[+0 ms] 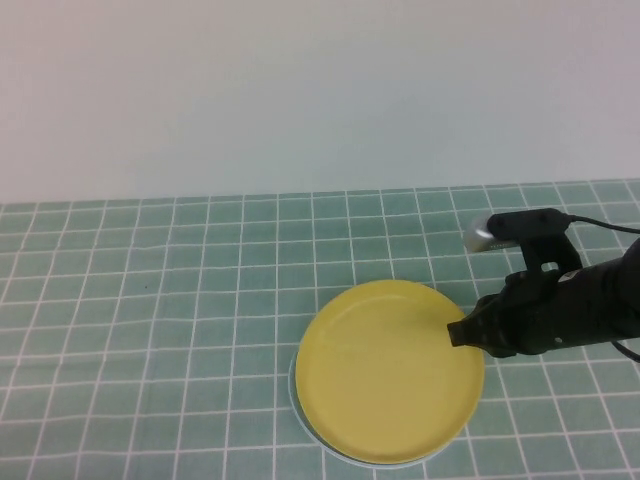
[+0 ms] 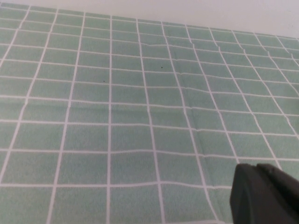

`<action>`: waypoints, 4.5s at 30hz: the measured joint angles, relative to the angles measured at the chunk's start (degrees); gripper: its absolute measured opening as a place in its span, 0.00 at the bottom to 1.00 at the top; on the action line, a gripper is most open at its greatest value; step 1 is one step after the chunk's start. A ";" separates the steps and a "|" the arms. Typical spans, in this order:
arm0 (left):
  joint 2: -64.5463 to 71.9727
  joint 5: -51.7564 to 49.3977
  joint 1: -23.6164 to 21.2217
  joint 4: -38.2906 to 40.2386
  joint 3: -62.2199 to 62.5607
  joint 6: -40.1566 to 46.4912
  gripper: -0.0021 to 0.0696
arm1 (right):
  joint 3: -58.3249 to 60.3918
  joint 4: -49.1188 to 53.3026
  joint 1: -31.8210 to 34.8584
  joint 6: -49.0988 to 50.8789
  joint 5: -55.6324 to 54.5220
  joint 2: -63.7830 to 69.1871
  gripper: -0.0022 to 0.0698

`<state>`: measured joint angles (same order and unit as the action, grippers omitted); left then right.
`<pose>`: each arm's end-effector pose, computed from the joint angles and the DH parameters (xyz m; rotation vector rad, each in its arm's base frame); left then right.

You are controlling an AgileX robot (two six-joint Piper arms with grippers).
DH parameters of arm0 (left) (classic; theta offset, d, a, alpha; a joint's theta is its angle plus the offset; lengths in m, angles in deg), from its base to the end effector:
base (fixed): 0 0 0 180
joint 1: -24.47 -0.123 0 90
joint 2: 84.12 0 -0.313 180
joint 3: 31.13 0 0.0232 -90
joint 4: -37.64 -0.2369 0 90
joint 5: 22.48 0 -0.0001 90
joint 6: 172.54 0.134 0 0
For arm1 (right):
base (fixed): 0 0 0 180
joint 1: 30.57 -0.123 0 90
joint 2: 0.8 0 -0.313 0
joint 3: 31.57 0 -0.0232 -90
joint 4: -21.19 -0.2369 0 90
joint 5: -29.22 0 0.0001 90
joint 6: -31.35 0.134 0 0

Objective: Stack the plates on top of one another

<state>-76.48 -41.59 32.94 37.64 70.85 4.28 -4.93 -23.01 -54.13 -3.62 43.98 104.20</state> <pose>0.0532 -0.0079 0.1714 0.0845 1.8290 -0.1432 0.3149 0.1634 0.1808 -0.4115 2.4873 0.4526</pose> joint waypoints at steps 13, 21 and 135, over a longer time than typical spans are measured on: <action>0.00 0.00 0.00 0.00 0.00 0.00 0.03 | -0.25 1.16 0.00 -0.38 -2.30 0.29 0.35; 0.00 0.00 0.00 0.00 0.00 0.00 0.03 | -0.25 2.39 0.00 -0.38 2.19 -6.05 0.07; 0.00 0.00 0.00 0.00 0.00 -0.02 0.03 | 52.78 47.58 20.73 38.33 6.04 -98.45 0.03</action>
<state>-76.48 -41.59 32.94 37.64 70.85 4.26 47.85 24.57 -33.40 34.71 50.03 5.75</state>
